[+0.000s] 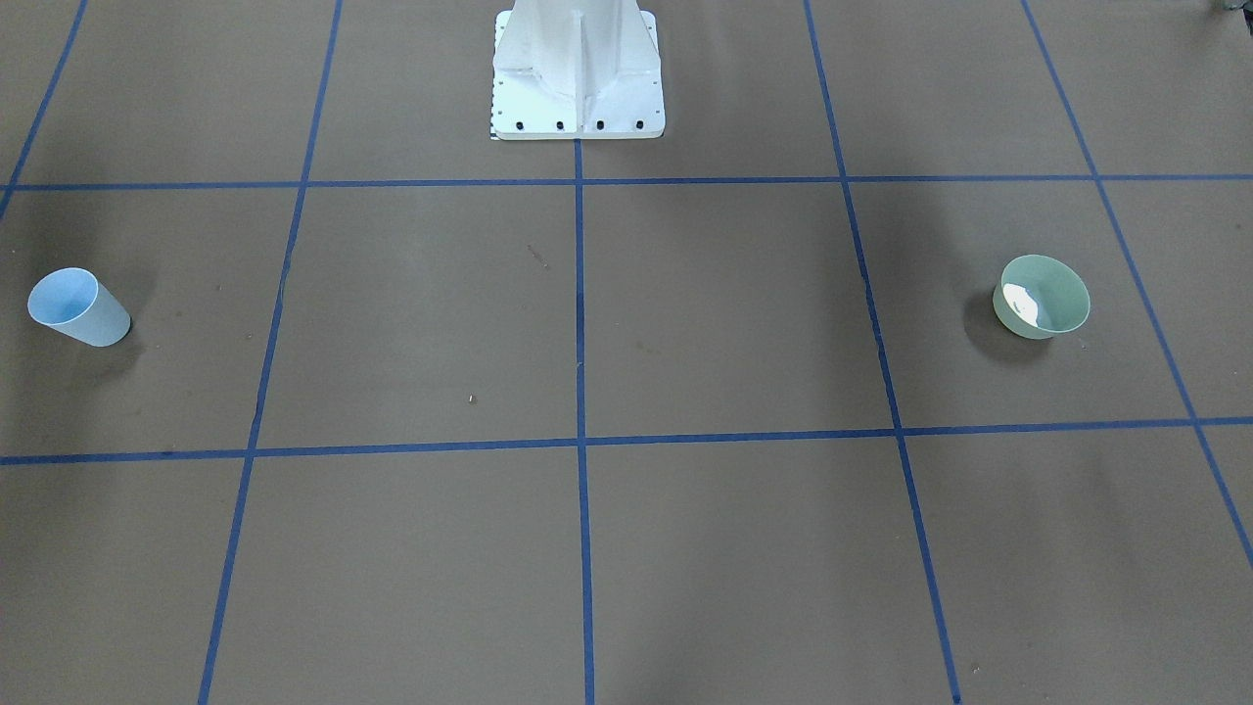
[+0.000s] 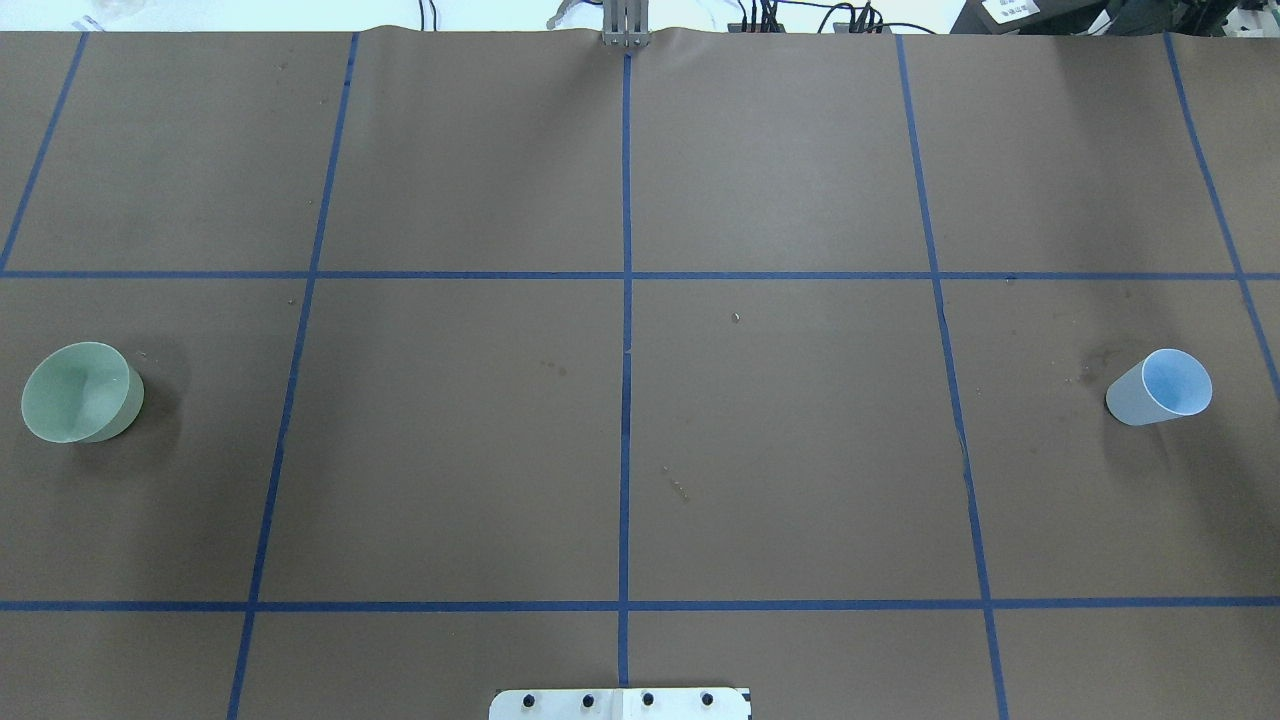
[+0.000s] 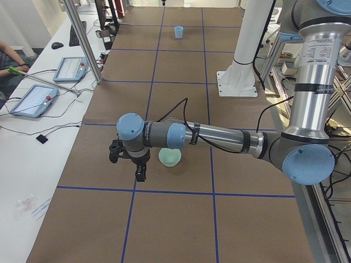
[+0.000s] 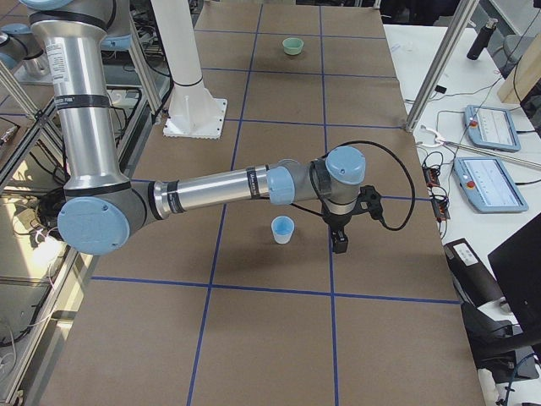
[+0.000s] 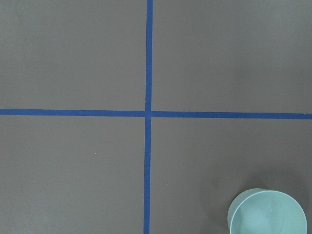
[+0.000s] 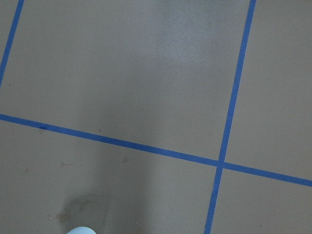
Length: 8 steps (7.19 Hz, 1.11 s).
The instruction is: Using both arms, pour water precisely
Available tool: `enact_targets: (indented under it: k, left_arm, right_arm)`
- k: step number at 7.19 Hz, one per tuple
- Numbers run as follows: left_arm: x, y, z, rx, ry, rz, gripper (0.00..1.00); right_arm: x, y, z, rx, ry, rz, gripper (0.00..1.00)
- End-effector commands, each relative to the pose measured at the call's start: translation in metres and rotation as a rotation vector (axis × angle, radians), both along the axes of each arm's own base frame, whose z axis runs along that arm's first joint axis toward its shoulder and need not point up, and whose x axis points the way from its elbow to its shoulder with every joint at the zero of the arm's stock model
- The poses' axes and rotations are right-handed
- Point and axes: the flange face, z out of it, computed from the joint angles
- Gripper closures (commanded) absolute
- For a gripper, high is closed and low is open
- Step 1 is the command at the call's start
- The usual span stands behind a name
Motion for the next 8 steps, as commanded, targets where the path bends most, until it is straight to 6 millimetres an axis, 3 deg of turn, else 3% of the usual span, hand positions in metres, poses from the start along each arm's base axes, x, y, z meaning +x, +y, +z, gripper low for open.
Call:
enact_targets:
  k: [1, 2, 4, 8]
  left_arm:
    - [0.005, 0.003, -0.018, 0.033, 0.002, 0.009, 0.01]
    - [0.005, 0.024, -0.025, 0.036, -0.007, 0.010, 0.01]
    - [0.006, 0.025, -0.025, 0.036, -0.004, 0.012, 0.01]
    - [0.006, 0.025, -0.031, 0.052, -0.005, 0.013, 0.01]
  right_arm:
    - [0.000, 0.001, 0.007, -0.012, 0.000, -0.002, 0.01]
    - [0.007, 0.004, -0.005, 0.001, -0.012, 0.011, 0.01]
    - [0.012, -0.005, -0.035, -0.014, -0.013, 0.021, 0.01]
    - [0.011, -0.002, -0.028, -0.035, -0.016, 0.021, 0.01]
